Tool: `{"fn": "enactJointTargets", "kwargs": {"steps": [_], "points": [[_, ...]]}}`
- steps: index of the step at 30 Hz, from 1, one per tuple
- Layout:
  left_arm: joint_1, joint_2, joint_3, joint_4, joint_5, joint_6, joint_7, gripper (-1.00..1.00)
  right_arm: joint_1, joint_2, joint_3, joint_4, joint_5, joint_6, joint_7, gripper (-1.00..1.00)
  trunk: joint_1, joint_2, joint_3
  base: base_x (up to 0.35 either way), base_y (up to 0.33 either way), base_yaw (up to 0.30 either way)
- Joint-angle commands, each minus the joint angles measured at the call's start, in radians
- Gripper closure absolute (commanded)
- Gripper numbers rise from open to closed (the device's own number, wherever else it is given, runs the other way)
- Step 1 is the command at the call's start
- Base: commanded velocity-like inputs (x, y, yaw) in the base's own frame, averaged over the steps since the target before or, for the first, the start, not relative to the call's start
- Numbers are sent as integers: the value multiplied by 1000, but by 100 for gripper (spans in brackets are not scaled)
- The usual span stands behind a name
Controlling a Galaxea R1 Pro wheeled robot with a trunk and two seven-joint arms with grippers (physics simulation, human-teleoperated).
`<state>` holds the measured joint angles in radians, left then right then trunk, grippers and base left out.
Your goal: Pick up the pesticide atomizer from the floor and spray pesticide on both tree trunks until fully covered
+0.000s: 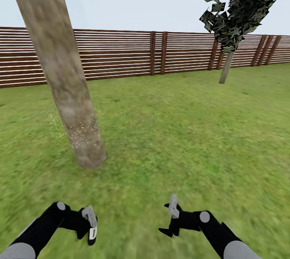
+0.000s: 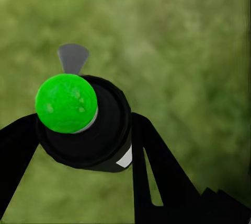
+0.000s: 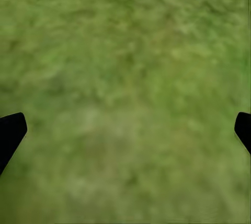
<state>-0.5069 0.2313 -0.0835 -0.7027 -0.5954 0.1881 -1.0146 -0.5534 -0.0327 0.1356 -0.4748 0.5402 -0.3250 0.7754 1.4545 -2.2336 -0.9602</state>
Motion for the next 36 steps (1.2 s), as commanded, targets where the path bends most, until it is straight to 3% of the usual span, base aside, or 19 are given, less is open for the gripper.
{"fn": "enactJointTargets", "kwargs": {"steps": [1, 7, 8, 12, 13, 15, 19, 23, 25, 32, 35, 36], "points": [[-1, -5, 2, -5, -3, 5, -6, 100, 0, 5, 8, -7, 9, -6, -7, -100, 0, 0, -1, 0, 0, 0], [-8, -39, -9, -5, -26, -29, -11, 100, 0, 39, 41, -41, 5, -4, 7, -100, 0, 0, -1, 0, 0, 0], [-11, -45, -15, -4, -31, -35, -10, 100, 0, 45, 47, -46, 4, -3, 13, 100, 0, 0, -1, 0, 0, 0], [-13, -68, -37, -4, -52, -57, -12, 100, -1, 68, 69, -69, 0, -2, 35, 100, 0, 0, -1, 0, 0, 0], [-13, -89, -124, -3, -98, -208, -12, 100, -2, 104, 127, -164, 0, -2, 172, 100, 0, 0, -1, 0, 0, 0], [-13, -98, -160, 7, -98, -208, -12, 100, -2, 114, 127, -167, -1, -2, 172, 100, 0, 0, -1, 0, 0, 0], [-13, -127, -170, 11, -99, -208, -12, 100, -2, 136, 127, -171, -2, -2, 173, 100, 0, 0, -1, 0, 0, 0], [-18, -136, -168, 29, -89, -307, -10, 100, -2, 138, 127, -169, 0, -2, 173, 100, 0, 0, -1, 0, 0, 0], [-19, -137, -164, 51, -87, -319, -10, 100, -2, 138, 126, -168, 0, -2, 173, 100, 0, 0, -1, 0, 0, 0], [-19, -137, -156, 94, 2, -375, -18, 100, -2, 134, 121, -161, 4, -2, 172, 100, 0, 0, -1, 0, 0, 0], [-19, -138, -158, 98, 75, -380, -19, 100, -2, 134, 121, -160, 5, -2, 171, 100, 0, 0, -1, 0, 0, 0], [-19, -139, -159, 98, 84, -381, -19, 100, -2, 134, 121, -160, 5, -2, 171, 100, 0, 0, -1, 0, 0, 0]]}}
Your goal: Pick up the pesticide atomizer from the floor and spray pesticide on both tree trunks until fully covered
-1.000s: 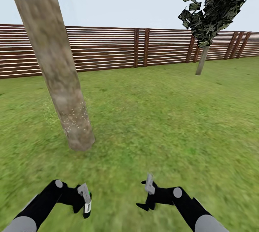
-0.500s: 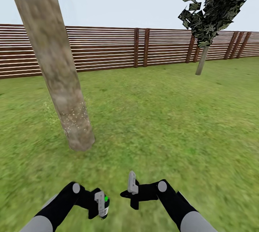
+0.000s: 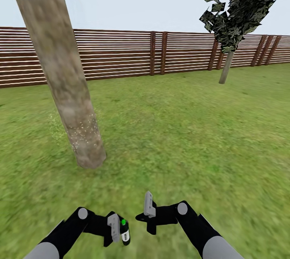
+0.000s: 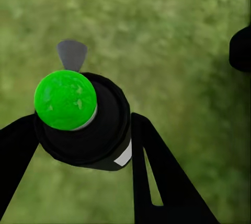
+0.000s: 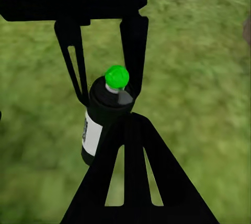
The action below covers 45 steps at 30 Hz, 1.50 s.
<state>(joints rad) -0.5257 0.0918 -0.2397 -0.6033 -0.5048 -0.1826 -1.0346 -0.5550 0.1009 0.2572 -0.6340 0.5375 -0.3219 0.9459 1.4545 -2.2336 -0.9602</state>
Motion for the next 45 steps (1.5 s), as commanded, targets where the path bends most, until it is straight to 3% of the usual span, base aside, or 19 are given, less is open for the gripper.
{"fn": "enactJointTargets", "kwargs": {"steps": [1, 21, 26, 45], "points": [[0, 0, -2, -1, -3, -10, 1, 100, 0, 0, -1, -1, 8, -5, 1, 100, 0, 0, -1, 0, 0, 0], [0, -32, -2, -1, 5, -41, -27, 100, 0, 0, -1, -1, 9, -5, -1, 100, 0, 0, -1, 0, 0, 0], [0, -32, -3, -1, 53, -41, -27, 100, 0, 0, -1, -1, 9, -5, -1, 100, 0, 0, -1, 0, 0, 0], [0, -52, -3, -1, 59, -41, -27, 100, 0, 0, -1, -1, 10, -5, -1, 100, 0, 0, -1, 0, 0, 0]]}}
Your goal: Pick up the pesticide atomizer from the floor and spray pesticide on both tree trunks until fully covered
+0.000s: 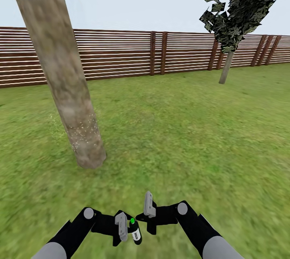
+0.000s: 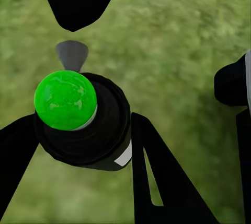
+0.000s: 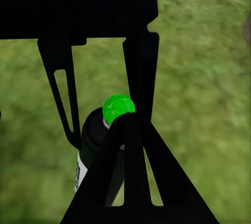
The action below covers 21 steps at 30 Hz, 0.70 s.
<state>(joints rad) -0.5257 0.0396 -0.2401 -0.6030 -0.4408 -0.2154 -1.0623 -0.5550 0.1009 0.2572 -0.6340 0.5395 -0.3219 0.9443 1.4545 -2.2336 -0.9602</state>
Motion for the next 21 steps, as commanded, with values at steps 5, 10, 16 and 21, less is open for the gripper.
{"fn": "enactJointTargets", "kwargs": {"steps": [5, 10, 16, 21], "points": [[-1, 0, -2, -1, 0, -9, 1, 100, 0, 0, -1, -1, 8, -5, 1, 100, 0, 0, -1, 0, 0, 0], [0, 2, -2, -1, 37, -10, 1, 100, 0, -1, -1, -1, 8, -5, 1, 100, 0, 0, -1, 0, 0, 0], [0, 2, -3, -1, 39, -10, 1, 100, 0, -1, -1, -1, 8, -5, 1, 100, 0, 0, -1, 0, 0, 0], [0, 17, -2, 0, 39, -10, 1, 100, 0, -1, -1, -1, 8, -5, 1, 100, 0, 0, -1, 0, 0, 0]]}}
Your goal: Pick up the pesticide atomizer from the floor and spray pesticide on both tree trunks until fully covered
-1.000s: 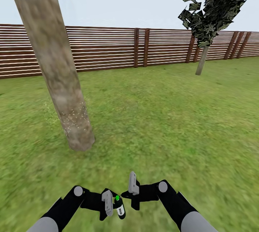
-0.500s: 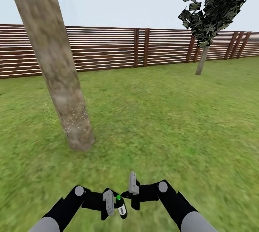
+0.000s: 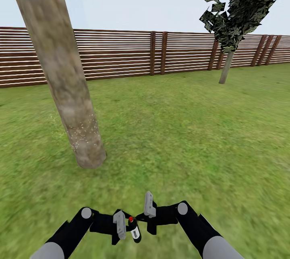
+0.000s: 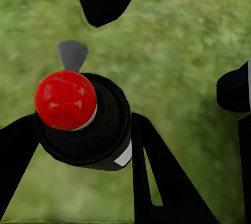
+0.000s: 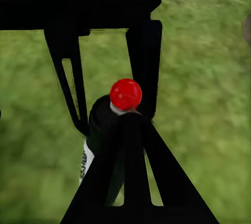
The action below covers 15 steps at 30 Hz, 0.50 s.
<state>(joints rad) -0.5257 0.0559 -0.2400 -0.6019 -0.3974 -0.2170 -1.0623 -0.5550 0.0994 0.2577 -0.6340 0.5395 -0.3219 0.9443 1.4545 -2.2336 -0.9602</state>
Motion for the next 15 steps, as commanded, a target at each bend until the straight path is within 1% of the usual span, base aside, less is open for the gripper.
{"fn": "enactJointTargets", "kwargs": {"steps": [1, 5, 6, 7, 8, 9, 10, 11, 13, 14, 15], "points": [[0, 11, -2, 0, -5, -8, 1, 100, 0, 0, -1, -1, 8, -5, 1, 100, 0, 0, -1, 0, 0, 0], [3, 102, -1, 22, -5, -10, 1, 100, 0, 0, -1, -1, 9, -5, 1, 100, 0, 0, -1, 0, 0, 0], [6, 128, 0, 25, -5, -27, 1, 100, 0, 0, -1, -1, 9, -5, 1, 100, 0, 0, -1, 0, 0, 0], [10, 166, 0, 39, -4, -74, 1, 100, 0, 0, -1, -1, 9, -5, 1, 100, 0, 0, -1, 0, 0, 0], [11, 190, 1, 58, -3, -103, 1, 100, 0, 0, -1, -1, 10, -5, 1, 100, 0, 0, -1, 0, 0, 0], [13, 221, 2, 91, -3, -124, 1, 100, 0, 0, -1, 0, 10, -5, 1, 100, 0, 0, -1, 0, 0, 0], [16, 260, 2, 120, -4, -135, 2, 100, 0, 0, 0, 0, 10, -5, 1, 100, 0, 0, -1, 0, 0, 0], [17, 266, 2, 124, -6, -135, 3, 100, 0, 0, 0, 0, 9, -5, 1, -100, 0, 0, -1, 0, 0, 0], [19, 293, 3, 128, -6, -132, 7, 100, 0, -2, -1, 0, 9, -5, 0, -100, 0, 0, -1, 0, 0, 0], [20, 311, 3, 129, -7, -127, 16, 100, 0, -3, -2, 0, 9, -6, 0, -100, 0, 0, -1, 0, 0, 0], [20, 320, 4, 133, -7, -124, 42, 100, 0, -5, -2, 0, 9, -6, -5, -100, 0, 0, -1, 0, 0, 0]]}}
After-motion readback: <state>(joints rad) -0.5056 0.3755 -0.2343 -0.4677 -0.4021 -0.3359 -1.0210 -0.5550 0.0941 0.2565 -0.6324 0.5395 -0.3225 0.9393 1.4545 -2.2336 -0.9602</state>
